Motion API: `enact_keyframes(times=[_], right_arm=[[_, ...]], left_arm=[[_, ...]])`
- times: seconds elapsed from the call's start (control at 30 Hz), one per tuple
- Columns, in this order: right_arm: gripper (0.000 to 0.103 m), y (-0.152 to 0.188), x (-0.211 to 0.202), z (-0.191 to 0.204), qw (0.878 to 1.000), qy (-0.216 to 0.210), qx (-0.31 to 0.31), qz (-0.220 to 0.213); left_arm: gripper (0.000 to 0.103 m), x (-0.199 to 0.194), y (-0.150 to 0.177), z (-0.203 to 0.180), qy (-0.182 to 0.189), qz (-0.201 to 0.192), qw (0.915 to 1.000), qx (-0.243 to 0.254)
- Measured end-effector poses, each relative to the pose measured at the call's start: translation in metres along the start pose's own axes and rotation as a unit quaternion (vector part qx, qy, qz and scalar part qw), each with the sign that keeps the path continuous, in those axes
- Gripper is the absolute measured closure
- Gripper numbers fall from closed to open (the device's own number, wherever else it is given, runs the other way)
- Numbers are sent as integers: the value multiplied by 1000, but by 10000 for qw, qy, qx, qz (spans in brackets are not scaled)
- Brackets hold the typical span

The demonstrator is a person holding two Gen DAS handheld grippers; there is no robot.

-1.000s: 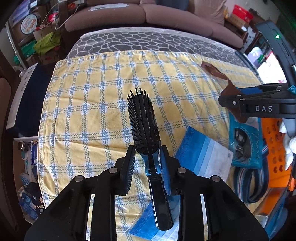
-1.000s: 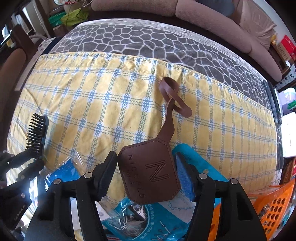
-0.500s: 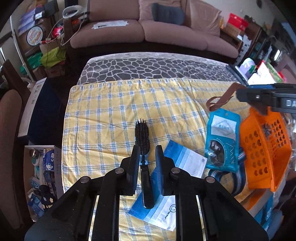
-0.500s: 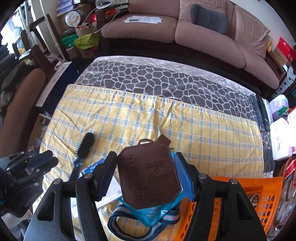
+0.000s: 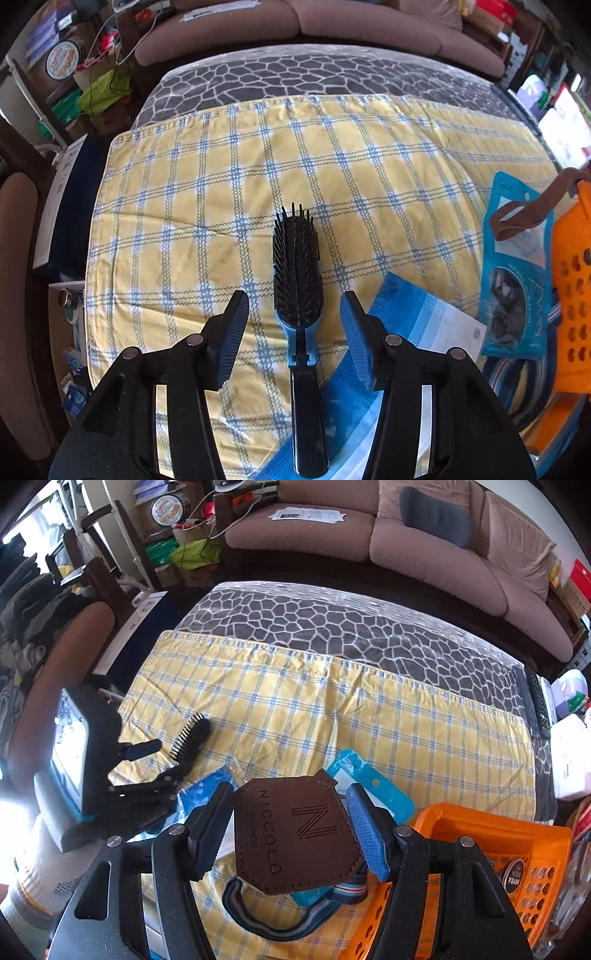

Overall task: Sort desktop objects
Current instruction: 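Lift the hairbrush and leather tag and carry both over the orange basket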

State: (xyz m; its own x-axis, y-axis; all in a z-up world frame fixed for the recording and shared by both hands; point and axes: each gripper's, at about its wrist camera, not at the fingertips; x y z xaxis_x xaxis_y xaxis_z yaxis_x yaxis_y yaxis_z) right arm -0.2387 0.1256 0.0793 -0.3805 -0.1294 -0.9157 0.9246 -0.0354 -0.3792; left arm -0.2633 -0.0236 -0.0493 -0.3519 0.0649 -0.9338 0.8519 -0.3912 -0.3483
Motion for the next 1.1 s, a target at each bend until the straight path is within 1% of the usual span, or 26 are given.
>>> enact_keyframes(times=[0.03,0.07,0.1,0.13,0.27,0.37,0.5,0.63,0.77,0.87,1.1], right_arm=[[38,0,2,0,10000,-24,-14,10],[38,0,3,0,10000,-49,-29,19],[38,0,5,1,10000,-78,-43,25],[38,0,5,0,9999,-113,-54,27],[38,1,9,1,9998,-195,-79,39],[38,1,7,-1,9996,-277,-21,22],[38,1,-6,-2,9993,-360,29,-49],[38,2,-31,-2,9990,-392,39,-213],[38,3,-62,-9,9984,-388,70,-417],[38,6,-85,-22,9978,-330,135,-558],[38,24,-127,-71,9960,-174,407,-778]], left_arm=[[56,5,-2,0,18,-2,10000,-14],[60,8,-2,1,50,-8,10000,-22],[71,11,-2,2,97,-29,9999,-22],[75,10,-3,2,73,-107,9999,-13],[76,6,-2,4,196,-246,9995,-31],[76,-7,1,6,296,-364,9989,-88],[76,-39,2,6,345,-605,9975,-92],[76,-80,-2,0,398,-888,9952,-28],[76,-123,-6,-16,511,-1194,9915,102],[76,-151,-12,-33,632,-1403,9879,210],[76,-196,-25,-85,981,-1729,9789,468]])
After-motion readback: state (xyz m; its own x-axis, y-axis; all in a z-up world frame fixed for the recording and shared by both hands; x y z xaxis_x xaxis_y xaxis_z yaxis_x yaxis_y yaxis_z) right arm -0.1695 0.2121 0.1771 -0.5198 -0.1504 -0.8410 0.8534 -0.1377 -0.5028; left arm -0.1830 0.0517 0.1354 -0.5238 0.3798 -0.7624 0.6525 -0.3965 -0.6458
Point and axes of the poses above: each gripper's, at about its wrist camera, not at the fingertips, and x roughly the way its jaws point, z to its left, y to its underside, and after that the axes turned 13 degrees about x, right-handed
